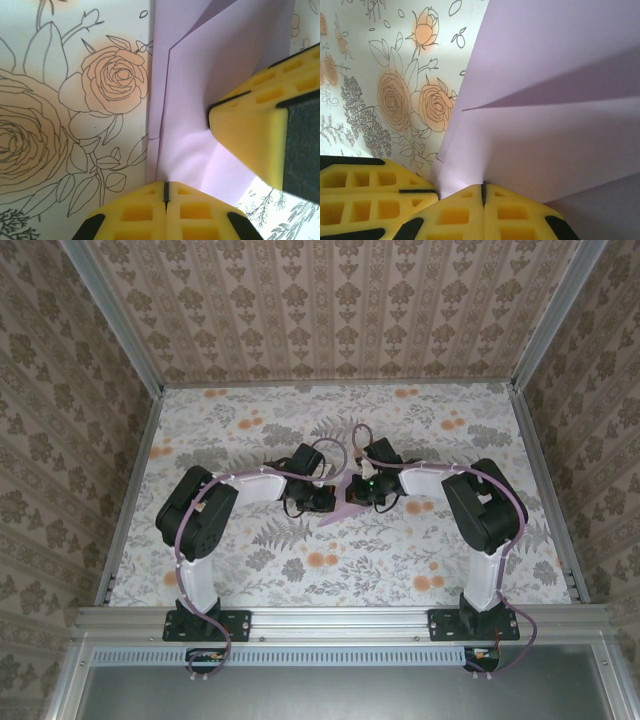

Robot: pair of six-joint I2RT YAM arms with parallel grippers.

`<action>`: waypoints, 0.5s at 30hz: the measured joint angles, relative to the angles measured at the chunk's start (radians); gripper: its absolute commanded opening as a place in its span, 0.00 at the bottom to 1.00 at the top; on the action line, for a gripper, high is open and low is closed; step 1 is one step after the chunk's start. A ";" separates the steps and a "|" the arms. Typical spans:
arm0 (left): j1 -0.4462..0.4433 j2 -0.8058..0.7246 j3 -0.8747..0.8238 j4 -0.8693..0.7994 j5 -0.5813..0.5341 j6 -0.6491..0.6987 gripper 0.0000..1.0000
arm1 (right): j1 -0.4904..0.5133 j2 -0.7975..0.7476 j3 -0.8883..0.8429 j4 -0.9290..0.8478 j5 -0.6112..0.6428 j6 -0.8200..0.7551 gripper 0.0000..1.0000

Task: Fold a paper plane with a square sheet of paper (pick it up from the middle)
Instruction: Fourth fold the wing at the center of the table.

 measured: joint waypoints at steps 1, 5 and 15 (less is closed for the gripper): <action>0.000 0.000 -0.001 0.000 -0.001 0.003 0.00 | -0.013 0.003 -0.001 0.005 -0.012 -0.007 0.00; 0.000 -0.002 -0.008 0.005 -0.001 0.011 0.00 | -0.088 0.004 -0.004 0.015 -0.028 -0.023 0.00; 0.000 -0.003 -0.006 0.006 -0.002 0.016 0.00 | -0.170 -0.048 -0.020 0.036 -0.020 -0.028 0.00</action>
